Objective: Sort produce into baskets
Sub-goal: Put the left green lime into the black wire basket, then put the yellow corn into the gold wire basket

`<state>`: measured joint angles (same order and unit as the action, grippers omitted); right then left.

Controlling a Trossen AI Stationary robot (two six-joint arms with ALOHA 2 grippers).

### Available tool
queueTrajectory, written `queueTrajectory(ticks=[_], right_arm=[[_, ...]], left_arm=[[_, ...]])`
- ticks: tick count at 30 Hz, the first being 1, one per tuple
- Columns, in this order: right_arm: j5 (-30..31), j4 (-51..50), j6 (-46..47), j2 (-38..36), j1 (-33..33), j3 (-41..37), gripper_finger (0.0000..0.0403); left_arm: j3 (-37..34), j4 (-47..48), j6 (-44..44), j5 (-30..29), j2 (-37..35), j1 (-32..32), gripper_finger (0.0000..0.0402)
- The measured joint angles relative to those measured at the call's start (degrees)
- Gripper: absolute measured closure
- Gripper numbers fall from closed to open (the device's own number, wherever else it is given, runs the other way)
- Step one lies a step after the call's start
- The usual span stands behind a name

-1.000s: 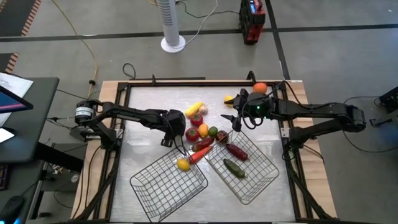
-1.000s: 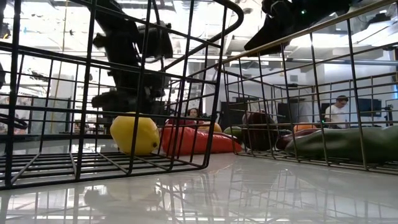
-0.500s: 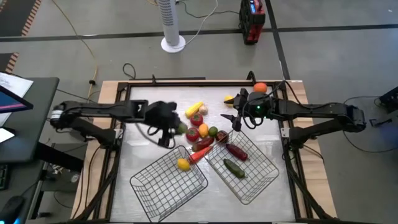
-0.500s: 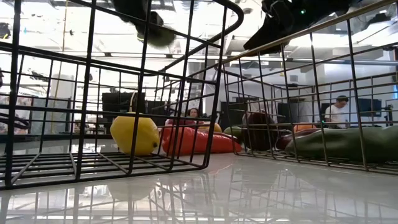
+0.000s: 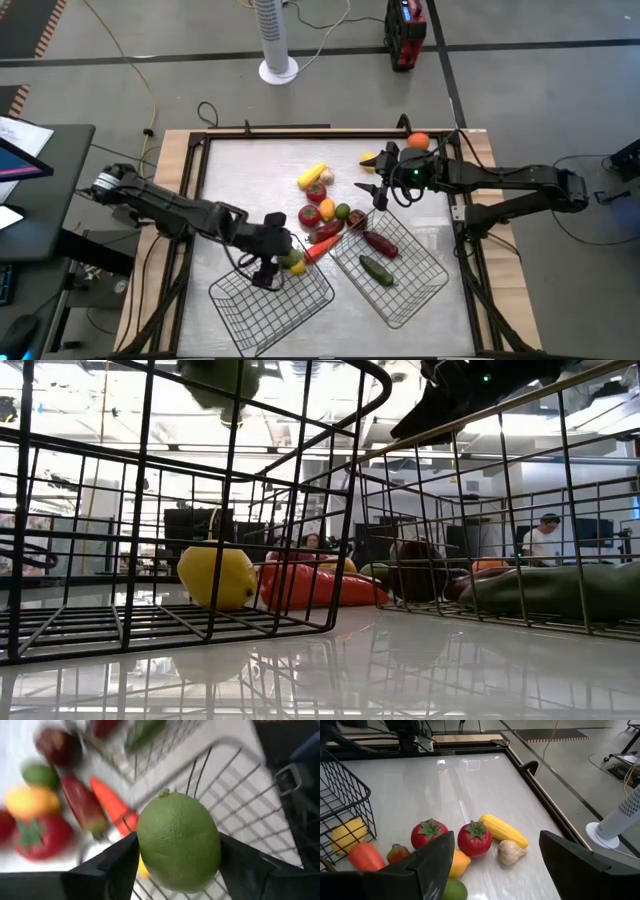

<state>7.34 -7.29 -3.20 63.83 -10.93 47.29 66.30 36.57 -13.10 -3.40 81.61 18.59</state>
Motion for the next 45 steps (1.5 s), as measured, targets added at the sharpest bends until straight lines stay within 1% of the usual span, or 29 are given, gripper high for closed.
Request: queueTrajectory(ticks=[4, 6, 8, 10, 14, 17, 20, 22, 27, 30, 32, 35, 37, 41, 45], right_arm=[[-0.3, 0.0, 0.1, 0.0, 0.0, 0.0, 0.0084], [-0.3, 0.0, 0.0, 0.0, 0.0, 0.0, 0.0084], [-0.3, 0.0, -0.1, 0.0, 0.0, 0.0, 0.0084], [-0.3, 0.0, -0.1, 0.0, 0.0, 0.0, 0.0084], [-0.9, 0.0, -1.4, 0.0, -0.2, 0.0, 0.0084], [-1.5, 2.5, -2.7, 0.0, -1.1, -1.2, 0.0084], [-1.6, 5.9, -2.9, -0.3, -3.2, -4.0, 0.0084], [-1.8, 7.3, -2.9, -0.3, -4.7, -5.0, 0.0084], [-2.9, 8.1, -2.4, -0.9, -7.9, -5.7, 0.0084], [-2.9, 8.7, -2.5, -1.3, -9.1, -5.7, 0.0084], [-2.9, 10.2, -3.0, -1.4, -9.6, -5.7, 0.0084], [-2.9, 10.0, -3.7, -1.7, -9.8, -5.7, 0.0084], [-3.0, 9.6, -3.8, -1.8, -9.9, -5.7, 0.0084], [-3.1, 9.0, -3.8, -2.1, -9.7, -5.7, 0.0084], [-3.5, 9.3, -3.9, -2.5, -9.7, -5.7, 0.0084]], left_arm=[[-0.1, 2.9, -2.6, 1.9, 1.9, 0.1, 0.0124], [-0.1, 2.8, -2.5, 2.7, 1.9, 0.1, 0.0117], [0.3, 2.8, -1.9, 2.2, 1.9, -0.1, 0.0115], [2.3, 4.3, -1.2, -0.5, 1.9, -0.6, 0.0114], [6.7, 5.1, 0.1, -8.2, 1.8, -3.5, 0.0115], [9.0, 6.1, 1.4, -9.3, 1.8, -7.5, 0.0119], [9.2, 6.8, 3.6, -8.8, 1.8, -13.1, 0.0126], [9.2, 7.5, 5.8, -7.3, 2.0, -17.5, 0.0132], [9.2, 6.6, 12.8, -1.0, 3.4, -29.3, 0.0143], [9.2, 5.3, 13.0, 4.2, 6.2, -36.1, 0.0145], [9.2, 5.2, 12.8, 6.6, 9.4, -39.6, 0.0145], [9.6, 5.4, 14.5, 7.0, 15.0, -42.3, 0.0145], [11.3, 5.6, 16.0, 6.5, 18.5, -43.2, 0.0145], [16.1, 6.4, 16.7, 6.0, 24.2, -44.4, 0.0145], [22.1, 8.0, 15.0, 5.8, 28.5, -45.2, 0.0145]])
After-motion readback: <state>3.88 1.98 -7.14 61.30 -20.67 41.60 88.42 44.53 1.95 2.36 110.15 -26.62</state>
